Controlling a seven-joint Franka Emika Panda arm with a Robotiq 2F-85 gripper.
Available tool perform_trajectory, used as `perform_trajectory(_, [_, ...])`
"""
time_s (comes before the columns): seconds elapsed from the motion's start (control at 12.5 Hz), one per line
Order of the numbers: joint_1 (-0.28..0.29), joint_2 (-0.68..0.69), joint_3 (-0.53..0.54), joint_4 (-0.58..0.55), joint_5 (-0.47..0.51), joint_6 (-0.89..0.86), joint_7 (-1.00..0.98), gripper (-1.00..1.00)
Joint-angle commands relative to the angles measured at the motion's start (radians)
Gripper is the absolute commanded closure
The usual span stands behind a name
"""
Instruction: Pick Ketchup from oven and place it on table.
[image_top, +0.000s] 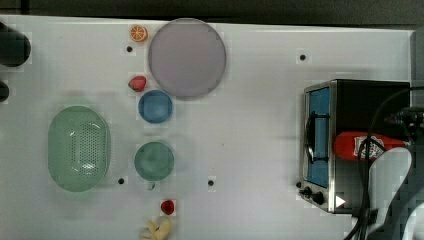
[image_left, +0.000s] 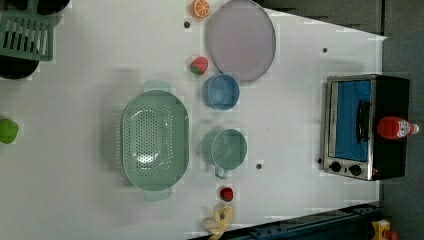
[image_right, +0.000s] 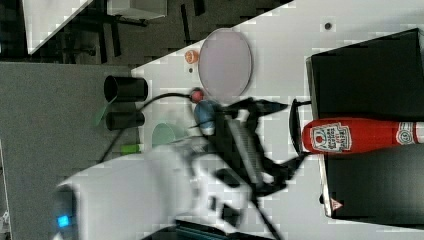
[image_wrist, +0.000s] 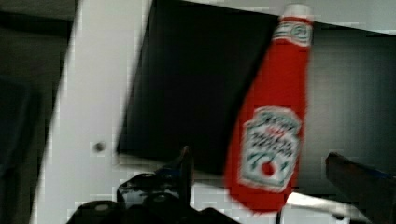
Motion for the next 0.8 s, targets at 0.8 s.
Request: perform_trajectory(0.8, [-0.008, 0.241, -0.034, -0.015, 0.161, 0.058, 0.081, -0.23])
